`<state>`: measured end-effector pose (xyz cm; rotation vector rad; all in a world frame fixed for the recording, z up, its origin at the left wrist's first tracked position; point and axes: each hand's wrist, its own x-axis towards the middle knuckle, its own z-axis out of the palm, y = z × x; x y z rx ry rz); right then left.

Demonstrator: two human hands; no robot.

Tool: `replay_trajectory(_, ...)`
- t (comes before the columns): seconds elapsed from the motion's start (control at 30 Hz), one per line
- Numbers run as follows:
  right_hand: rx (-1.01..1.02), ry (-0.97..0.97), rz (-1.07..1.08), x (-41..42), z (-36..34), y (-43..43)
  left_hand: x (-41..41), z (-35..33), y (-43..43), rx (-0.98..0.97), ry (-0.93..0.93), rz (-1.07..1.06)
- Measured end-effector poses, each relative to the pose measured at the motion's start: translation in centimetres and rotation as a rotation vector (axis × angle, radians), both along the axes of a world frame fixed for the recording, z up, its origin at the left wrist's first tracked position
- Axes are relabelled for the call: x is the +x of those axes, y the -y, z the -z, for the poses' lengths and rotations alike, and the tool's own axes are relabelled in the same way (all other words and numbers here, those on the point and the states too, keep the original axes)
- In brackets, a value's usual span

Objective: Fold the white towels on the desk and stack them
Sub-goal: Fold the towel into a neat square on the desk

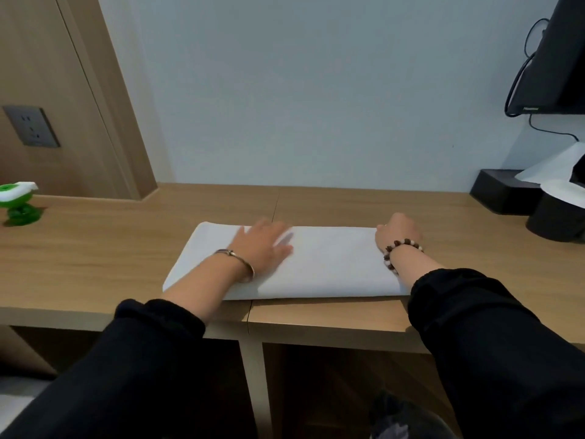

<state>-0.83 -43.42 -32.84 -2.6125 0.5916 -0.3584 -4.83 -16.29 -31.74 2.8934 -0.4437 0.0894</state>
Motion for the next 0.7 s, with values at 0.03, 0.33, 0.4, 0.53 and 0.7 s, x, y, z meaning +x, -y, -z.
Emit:
replay_trajectory(0.03, -0.014, -0.009, -0.006, -0.2, -0.2, -0.1, -0.4, 0.6, 0.4, 0.090, -0.068, 0.050)
replay_trajectory(0.33, -0.350, 0.014, -0.575, -2.3, -1.9, -9.3, -0.4, 2.0, 0.1, 0.179, -0.073, 0.021)
replay_trajectory(0.4, -0.334, -0.174, -0.691, -3.4, -0.2, -10.5, -0.2, 1.9, -0.1, 0.163, -0.073, 0.018)
replay_trajectory(0.53, -0.330, -0.233, -0.594, -3.7, 1.0, -8.1, 0.0, 1.8, -1.9, 0.149, -0.068, -0.028)
replay_trajectory(0.7, -0.324, -0.260, -0.421, -3.6, 0.8, -3.7, 0.8, 2.0, -5.8, 0.194, -0.082, -0.168)
